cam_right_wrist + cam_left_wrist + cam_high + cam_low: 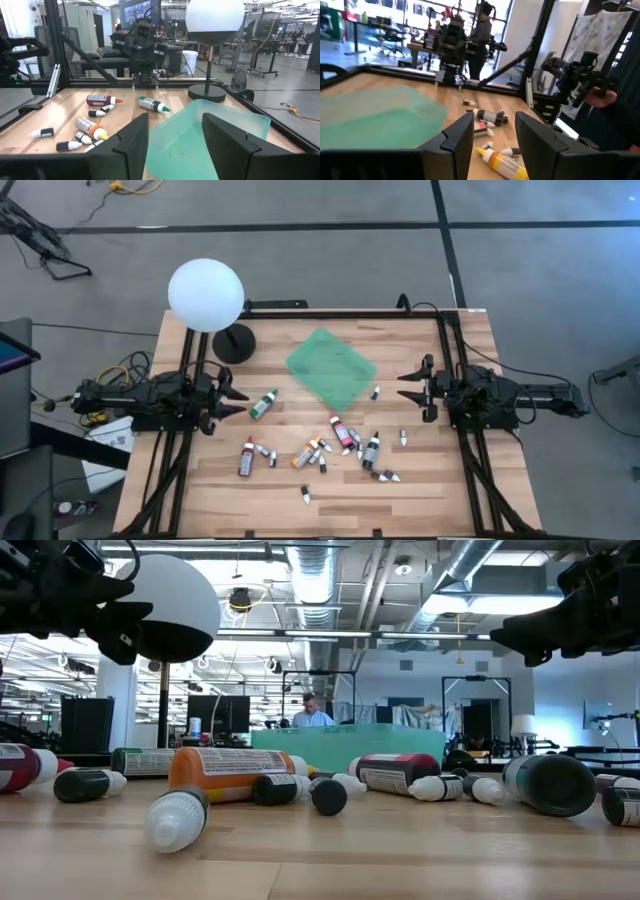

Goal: Pick & Place food coloring
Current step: Put the large black food coloring bottle into the green bin

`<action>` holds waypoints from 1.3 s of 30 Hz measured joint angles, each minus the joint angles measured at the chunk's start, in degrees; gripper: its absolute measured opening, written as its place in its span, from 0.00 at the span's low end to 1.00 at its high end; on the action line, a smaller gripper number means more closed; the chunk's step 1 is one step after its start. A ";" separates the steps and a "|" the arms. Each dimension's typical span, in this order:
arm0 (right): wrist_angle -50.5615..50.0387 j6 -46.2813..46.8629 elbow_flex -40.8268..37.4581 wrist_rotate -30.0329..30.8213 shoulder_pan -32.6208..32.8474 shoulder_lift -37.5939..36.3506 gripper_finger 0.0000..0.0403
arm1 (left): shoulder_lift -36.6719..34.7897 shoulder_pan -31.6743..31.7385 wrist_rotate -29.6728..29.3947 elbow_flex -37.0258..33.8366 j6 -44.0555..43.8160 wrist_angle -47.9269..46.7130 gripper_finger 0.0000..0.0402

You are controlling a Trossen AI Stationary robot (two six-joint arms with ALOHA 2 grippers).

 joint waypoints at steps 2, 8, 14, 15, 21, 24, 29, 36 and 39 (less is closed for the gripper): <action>0.01 -0.01 0.00 0.00 0.00 0.01 0.44 | 0.00 0.00 -0.97 -0.01 1.58 0.14 0.34; 0.04 -0.01 0.00 0.00 -0.42 0.02 0.44 | 0.00 0.00 -9.34 0.00 2.05 0.40 0.34; 0.07 0.00 0.00 0.00 -0.42 0.00 0.44 | 0.00 0.00 -11.34 0.00 -0.48 0.16 0.34; 0.07 0.00 0.00 0.00 -0.42 0.02 0.44 | 0.00 0.00 -11.34 0.01 -0.66 0.13 0.34; 0.08 -0.01 0.00 0.00 -0.42 0.02 0.44 | 0.01 0.00 -11.34 0.00 -0.78 -1.30 0.34; 0.09 -0.01 0.00 0.00 -0.42 0.02 0.44 | 0.00 0.00 -11.22 -0.01 -0.78 -1.48 0.34; 0.09 -0.01 0.00 0.00 -0.42 0.02 0.44 | 0.00 0.00 -10.79 0.00 -0.78 -1.55 0.34; 0.44 5.81 0.00 -0.13 -0.28 0.02 0.44 | 0.00 0.00 -10.79 0.00 -0.77 -1.59 0.34; 1.75 14.65 0.00 -0.13 -0.28 0.02 0.44 | 0.00 0.00 -11.11 -0.01 1.03 -1.60 0.34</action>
